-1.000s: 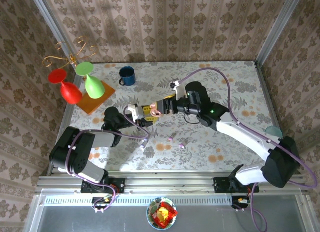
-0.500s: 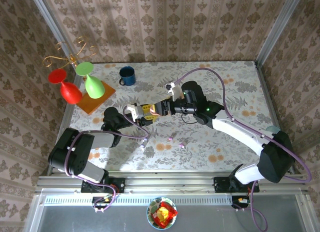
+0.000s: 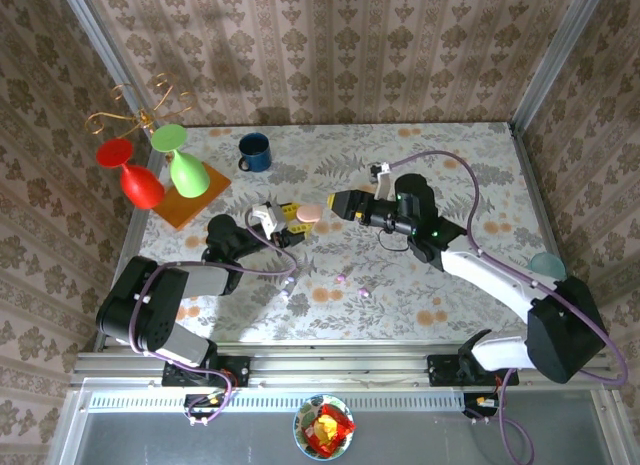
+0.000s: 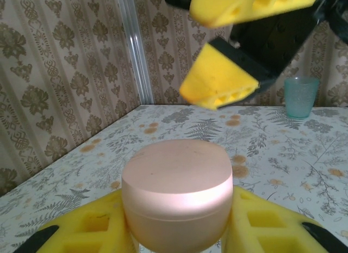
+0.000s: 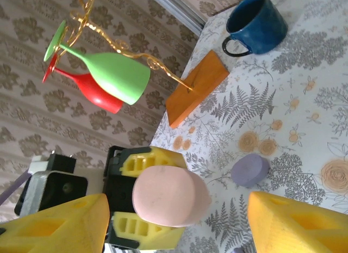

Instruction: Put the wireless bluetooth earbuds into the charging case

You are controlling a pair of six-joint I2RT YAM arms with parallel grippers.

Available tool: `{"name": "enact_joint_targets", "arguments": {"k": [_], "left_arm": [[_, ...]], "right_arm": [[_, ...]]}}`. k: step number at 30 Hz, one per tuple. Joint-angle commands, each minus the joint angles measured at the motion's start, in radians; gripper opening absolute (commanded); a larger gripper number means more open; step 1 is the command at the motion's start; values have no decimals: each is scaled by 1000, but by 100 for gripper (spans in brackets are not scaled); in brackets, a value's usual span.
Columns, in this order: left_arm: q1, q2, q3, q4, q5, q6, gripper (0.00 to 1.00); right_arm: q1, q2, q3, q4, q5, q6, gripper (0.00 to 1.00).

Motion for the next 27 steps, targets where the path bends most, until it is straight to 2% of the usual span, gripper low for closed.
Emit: {"name": "enact_joint_targets", "arguments": {"k": [1, 11, 16, 20, 24, 27], "left_arm": [[5, -18, 32, 30, -20, -29, 28], [-12, 14, 68, 31, -14, -29, 28], [-23, 38, 87, 31, 7, -20, 28], [-26, 47, 88, 31, 2, -18, 28], [-27, 56, 89, 31, -2, -16, 28], [-27, 59, 86, 30, 1, -18, 28]], "right_arm": [[-6, 37, -49, 209, -83, 191, 68], [-4, 202, -91, 533, -208, 417, 67], [-4, 253, -84, 612, -235, 463, 63], [-6, 252, -83, 617, -241, 468, 56], [-5, 247, -82, 604, -241, 460, 41], [-7, 252, -80, 601, -238, 460, 35]]}}
